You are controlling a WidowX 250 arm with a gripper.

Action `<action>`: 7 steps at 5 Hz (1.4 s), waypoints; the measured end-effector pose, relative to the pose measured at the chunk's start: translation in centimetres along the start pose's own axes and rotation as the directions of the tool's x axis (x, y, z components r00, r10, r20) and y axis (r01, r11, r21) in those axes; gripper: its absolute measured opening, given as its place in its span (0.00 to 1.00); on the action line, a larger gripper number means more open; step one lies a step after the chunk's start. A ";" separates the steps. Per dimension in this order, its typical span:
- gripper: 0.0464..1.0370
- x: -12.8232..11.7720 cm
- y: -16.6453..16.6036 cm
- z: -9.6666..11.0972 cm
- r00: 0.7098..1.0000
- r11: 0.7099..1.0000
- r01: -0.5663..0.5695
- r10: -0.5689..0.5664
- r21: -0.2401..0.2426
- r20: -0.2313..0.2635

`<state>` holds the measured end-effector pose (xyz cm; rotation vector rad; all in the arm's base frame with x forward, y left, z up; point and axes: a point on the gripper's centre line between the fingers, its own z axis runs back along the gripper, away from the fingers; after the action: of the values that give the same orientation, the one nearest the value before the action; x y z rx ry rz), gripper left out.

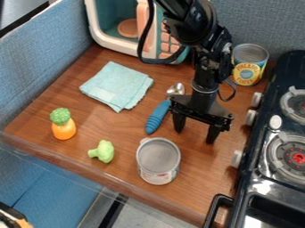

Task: Move the yellow object to the upper right of the table

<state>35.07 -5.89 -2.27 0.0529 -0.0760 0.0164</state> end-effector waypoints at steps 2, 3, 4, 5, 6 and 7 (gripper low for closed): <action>0.96 -1.8 1.8 0.4 0.998 0.999 -0.045 0.046 0.015 -0.035; 0.96 -1.5 4.3 3.8 0.998 0.999 -0.052 0.052 0.002 0.037; 0.96 -2.4 6.0 5.9 0.996 0.998 -0.060 0.060 -0.001 0.070; 0.96 -4.0 9.1 7.5 0.996 1.000 -0.023 0.023 -0.002 0.083; 0.96 -5.3 11.6 8.4 0.996 1.000 0.006 -0.007 0.012 0.086; 0.96 -6.6 14.5 9.0 0.998 0.999 0.024 -0.025 0.022 0.055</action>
<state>27.56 8.03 6.99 0.0757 -0.1310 -0.0087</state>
